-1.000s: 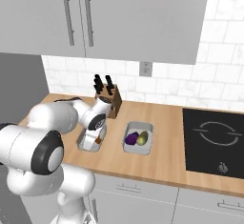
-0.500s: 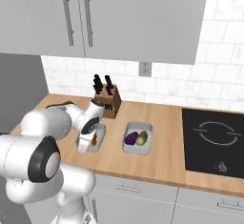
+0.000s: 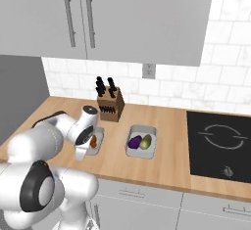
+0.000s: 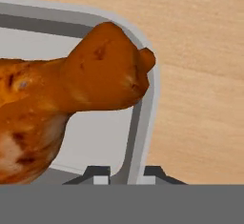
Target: Take the meat container that has the chicken drumstick and place it on the second highest rack of the freezer. Then take the vegetable container that has the eggplant and cucumber and place it on the highest rack of the freezer.
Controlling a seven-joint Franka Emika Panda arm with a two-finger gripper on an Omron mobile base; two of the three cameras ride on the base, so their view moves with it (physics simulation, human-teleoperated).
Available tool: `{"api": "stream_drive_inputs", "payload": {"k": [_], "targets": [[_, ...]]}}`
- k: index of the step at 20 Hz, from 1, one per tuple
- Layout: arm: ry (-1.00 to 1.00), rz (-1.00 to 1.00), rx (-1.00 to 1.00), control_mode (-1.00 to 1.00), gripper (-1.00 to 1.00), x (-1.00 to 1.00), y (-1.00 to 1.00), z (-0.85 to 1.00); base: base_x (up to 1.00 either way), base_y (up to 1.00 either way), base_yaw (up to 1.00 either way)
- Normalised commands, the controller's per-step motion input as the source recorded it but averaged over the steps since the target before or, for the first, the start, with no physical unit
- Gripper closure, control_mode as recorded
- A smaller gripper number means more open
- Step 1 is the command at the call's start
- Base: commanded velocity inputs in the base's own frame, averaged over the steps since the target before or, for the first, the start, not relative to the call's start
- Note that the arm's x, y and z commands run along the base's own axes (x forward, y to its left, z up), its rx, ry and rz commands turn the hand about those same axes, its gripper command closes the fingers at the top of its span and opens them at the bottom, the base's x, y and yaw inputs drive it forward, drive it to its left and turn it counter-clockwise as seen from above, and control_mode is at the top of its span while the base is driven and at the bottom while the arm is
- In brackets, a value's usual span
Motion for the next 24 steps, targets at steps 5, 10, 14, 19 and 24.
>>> {"api": "stream_drive_inputs", "payload": {"k": [5, 10, 14, 19, 24], "targets": [[-0.13, 0.0, -0.01, -1.0, 1.0, -0.96, 0.15, -0.75, 0.0, 0.0, 0.0], [-0.08, 0.0, 0.05, -1.0, 1.0, -0.98, 0.01, 0.13, 0.0, 0.0, 0.0], [-0.17, 0.0, 0.0, -1.0, 1.0, -1.0, 0.01, 0.59, 0.0, 0.0, 0.0], [-0.32, 0.0, -0.01, -1.0, 1.0, -1.0, 0.15, 0.74, 0.0, 0.0, 0.0], [-0.19, 0.11, 0.14, -1.0, 1.0, -0.7, 0.02, 1.0, 0.0, 0.0, 0.0]]}}
